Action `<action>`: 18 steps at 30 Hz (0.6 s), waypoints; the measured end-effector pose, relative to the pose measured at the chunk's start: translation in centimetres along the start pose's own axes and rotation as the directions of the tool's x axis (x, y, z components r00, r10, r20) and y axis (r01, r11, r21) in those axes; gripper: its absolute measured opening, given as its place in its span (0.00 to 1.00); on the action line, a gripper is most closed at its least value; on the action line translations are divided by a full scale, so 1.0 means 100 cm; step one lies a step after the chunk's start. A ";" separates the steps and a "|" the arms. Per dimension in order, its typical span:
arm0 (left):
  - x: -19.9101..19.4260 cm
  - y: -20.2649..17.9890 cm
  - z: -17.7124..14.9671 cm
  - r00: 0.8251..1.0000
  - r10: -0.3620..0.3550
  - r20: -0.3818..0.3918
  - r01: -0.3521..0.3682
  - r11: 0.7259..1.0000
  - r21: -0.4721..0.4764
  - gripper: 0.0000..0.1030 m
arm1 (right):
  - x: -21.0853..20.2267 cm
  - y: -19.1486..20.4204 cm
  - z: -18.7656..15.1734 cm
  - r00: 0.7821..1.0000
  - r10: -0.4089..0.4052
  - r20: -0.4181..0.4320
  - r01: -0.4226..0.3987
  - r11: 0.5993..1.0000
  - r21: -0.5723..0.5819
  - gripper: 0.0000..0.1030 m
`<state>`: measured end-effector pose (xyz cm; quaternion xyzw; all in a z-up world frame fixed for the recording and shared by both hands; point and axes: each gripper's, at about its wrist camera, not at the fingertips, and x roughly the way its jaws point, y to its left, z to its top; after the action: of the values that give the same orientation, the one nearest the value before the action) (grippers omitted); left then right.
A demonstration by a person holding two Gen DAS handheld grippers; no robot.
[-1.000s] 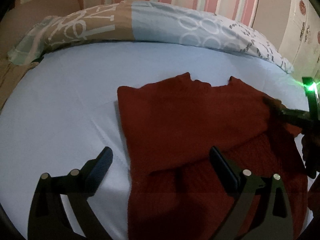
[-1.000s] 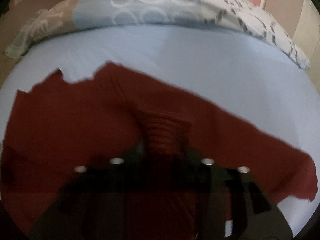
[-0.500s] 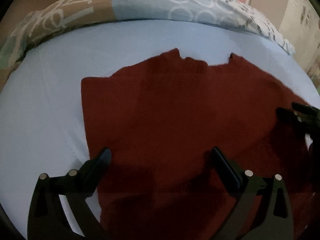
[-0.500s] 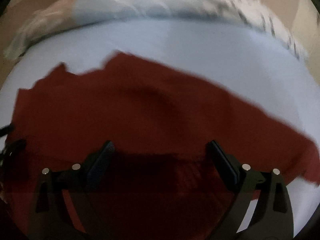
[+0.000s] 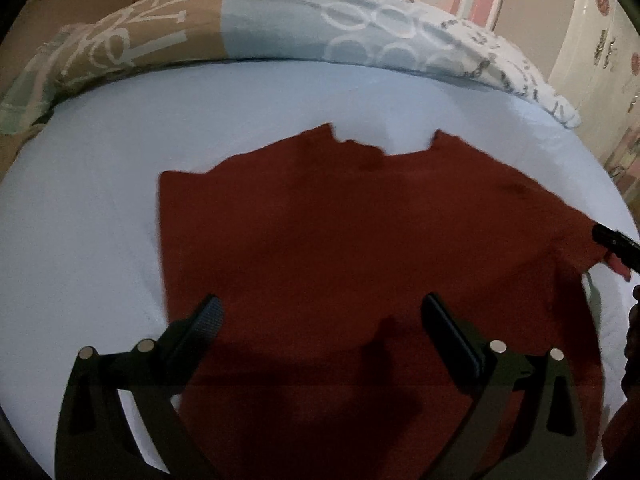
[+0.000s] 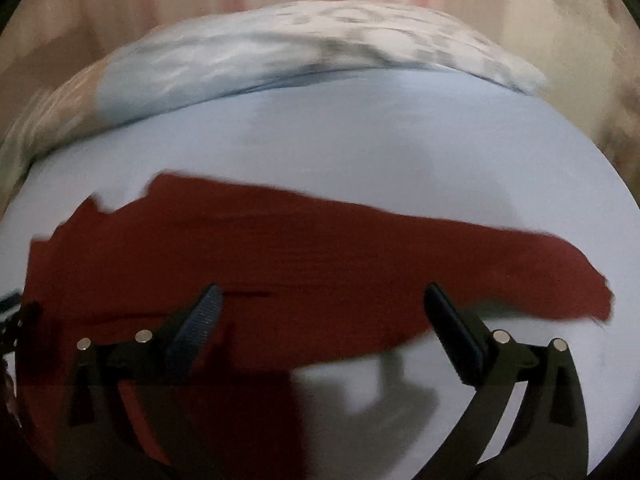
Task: Fold small clothes
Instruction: 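Fold the held sleeve across the sweater body and open the right gripper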
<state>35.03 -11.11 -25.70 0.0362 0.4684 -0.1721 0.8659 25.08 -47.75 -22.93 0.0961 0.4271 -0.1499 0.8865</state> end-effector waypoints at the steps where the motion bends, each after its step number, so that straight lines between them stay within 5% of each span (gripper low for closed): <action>1: 0.001 -0.005 0.001 1.000 -0.005 0.005 0.005 1.000 0.006 0.97 | 0.000 -0.019 -0.001 1.000 -0.019 -0.008 0.019 0.999 0.038 0.97; 10: 0.018 -0.055 0.016 0.999 -0.049 0.012 0.049 0.999 0.015 0.97 | -0.012 -0.165 -0.017 0.989 -0.131 -0.076 0.148 0.933 0.327 0.89; 18: 0.028 -0.133 0.034 0.995 -0.090 0.039 0.086 0.992 0.088 0.97 | 0.004 -0.247 -0.033 0.961 -0.228 -0.154 0.273 0.870 0.411 0.87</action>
<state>34.75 -25.13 -24.80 0.0492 0.4430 -0.2307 0.8649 14.30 -70.01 -26.35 0.2395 0.4367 -0.3487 0.7940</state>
